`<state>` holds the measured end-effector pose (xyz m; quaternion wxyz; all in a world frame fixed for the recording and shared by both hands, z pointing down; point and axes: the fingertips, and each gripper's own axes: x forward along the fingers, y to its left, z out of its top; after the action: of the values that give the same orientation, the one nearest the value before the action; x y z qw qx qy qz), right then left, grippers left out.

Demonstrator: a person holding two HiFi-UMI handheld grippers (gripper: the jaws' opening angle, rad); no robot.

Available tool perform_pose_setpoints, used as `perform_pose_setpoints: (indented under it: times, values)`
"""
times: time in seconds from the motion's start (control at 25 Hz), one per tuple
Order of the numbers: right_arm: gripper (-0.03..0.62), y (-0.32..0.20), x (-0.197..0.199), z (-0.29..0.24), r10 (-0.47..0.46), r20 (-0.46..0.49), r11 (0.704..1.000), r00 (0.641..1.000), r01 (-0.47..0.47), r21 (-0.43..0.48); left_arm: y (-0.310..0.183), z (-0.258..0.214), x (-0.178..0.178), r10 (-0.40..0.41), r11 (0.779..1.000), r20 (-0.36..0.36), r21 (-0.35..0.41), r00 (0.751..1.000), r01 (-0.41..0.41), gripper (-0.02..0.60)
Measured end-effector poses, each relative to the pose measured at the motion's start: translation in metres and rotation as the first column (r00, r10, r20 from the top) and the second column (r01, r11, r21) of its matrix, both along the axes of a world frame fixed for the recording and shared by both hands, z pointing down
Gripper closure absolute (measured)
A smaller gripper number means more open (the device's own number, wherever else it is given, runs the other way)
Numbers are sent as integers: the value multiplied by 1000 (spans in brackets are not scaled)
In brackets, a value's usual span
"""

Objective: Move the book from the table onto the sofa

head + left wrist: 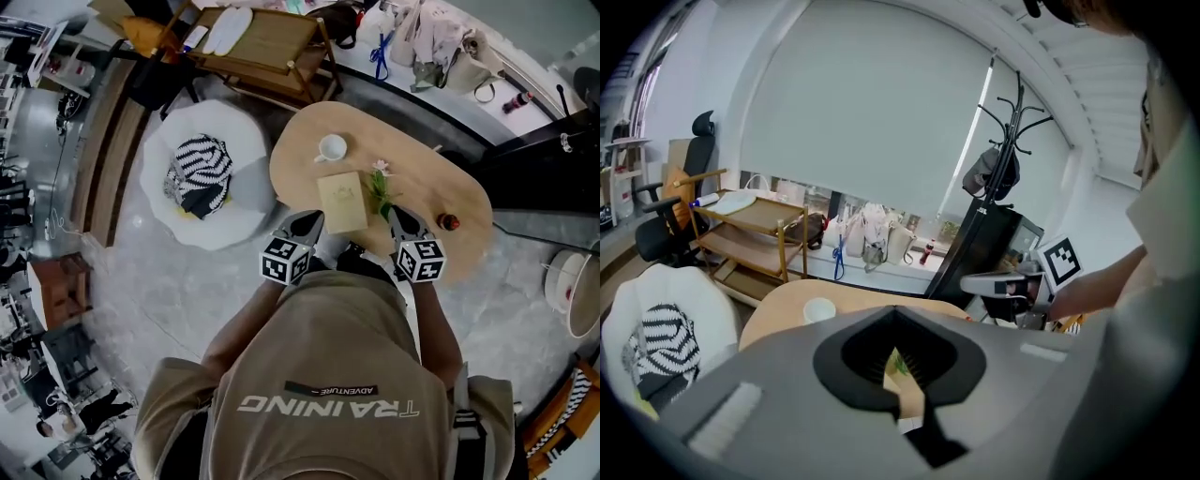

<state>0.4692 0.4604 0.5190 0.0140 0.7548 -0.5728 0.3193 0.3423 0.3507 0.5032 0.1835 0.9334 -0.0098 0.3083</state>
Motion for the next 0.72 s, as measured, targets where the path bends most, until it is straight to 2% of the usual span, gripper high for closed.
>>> perform_pose_setpoints:
  times: [0.2, 0.36, 0.56, 0.72]
  values:
    - [595, -6, 3, 14, -42, 3, 999, 999, 42, -22, -1, 4, 4, -9, 1000, 30, 6, 1000, 9, 588]
    - [595, -4, -4, 27, -74, -9, 995, 997, 73, -61, -3, 22, 4, 2, 1000, 56, -21, 998, -1, 589]
    - [595, 0, -20, 47, -57, 32, 990, 998, 61, -130, -8, 51, 3, 22, 998, 77, -63, 997, -17, 589]
    - [595, 1, -30, 82, -33, 83, 980, 996, 49, -195, -11, 94, -3, 26, 994, 115, -109, 993, -13, 589]
